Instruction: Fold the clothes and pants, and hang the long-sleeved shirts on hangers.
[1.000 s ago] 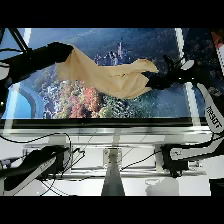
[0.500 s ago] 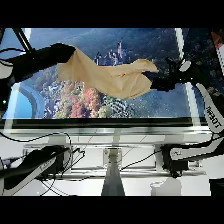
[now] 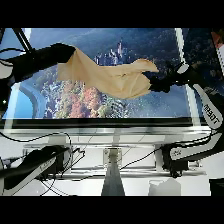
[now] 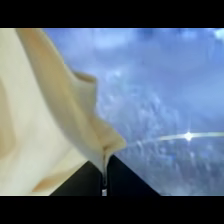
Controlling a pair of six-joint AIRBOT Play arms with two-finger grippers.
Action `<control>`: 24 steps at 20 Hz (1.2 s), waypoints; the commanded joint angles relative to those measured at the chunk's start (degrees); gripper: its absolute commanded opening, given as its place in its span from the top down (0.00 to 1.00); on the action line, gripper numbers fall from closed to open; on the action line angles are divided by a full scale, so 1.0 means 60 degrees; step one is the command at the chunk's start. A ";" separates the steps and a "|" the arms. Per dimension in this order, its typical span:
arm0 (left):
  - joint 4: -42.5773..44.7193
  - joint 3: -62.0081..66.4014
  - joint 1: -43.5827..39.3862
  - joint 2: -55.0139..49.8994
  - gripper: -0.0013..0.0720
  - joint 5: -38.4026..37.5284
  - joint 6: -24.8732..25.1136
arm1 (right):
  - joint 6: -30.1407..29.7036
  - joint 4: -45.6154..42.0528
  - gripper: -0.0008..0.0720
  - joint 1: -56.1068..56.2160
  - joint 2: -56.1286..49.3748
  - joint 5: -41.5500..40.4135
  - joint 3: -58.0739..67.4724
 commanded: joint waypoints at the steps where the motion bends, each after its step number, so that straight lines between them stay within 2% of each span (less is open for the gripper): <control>1: 0.0004 0.0004 0.0004 0.0004 0.96 0.0353 0.0007 | -0.0667 0.0164 0.97 -0.0004 0.0554 -0.0404 0.0066; 4: -0.0044 0.0058 0.0302 0.0149 0.96 0.1260 -0.0051 | -0.0867 -0.0539 0.97 -0.0004 0.1840 -0.0532 0.0896; 7: -0.0058 0.0266 0.1086 0.0798 0.96 0.1435 -0.0335 | -0.0863 -0.0984 0.97 -0.0004 0.3621 -0.1133 0.1953; 9: -0.0503 0.0375 0.1763 0.1534 0.96 0.1555 -0.0331 | -0.0841 -0.1086 0.97 -0.0004 0.4929 -0.1650 0.2663; 13: -0.1290 0.0379 0.2790 0.3490 0.96 0.2852 -0.0328 | -0.0831 -0.1064 0.97 -0.0004 0.7249 -0.2390 0.3632; 20: -0.1147 0.0379 0.2940 0.6113 0.96 0.4881 0.0000 | -0.0834 -0.0907 0.97 -0.0004 1.0459 -0.2561 0.3920; 22: -0.1016 0.0379 0.2940 0.6502 0.96 0.4962 -0.0004 | -0.0834 -0.0652 0.97 -0.0004 1.1030 -0.2561 0.3920; 24: -0.0262 0.0375 0.2943 0.6630 0.96 0.4921 -0.0007 | -0.0823 -0.0769 0.97 -0.0004 1.1234 -0.2524 0.3920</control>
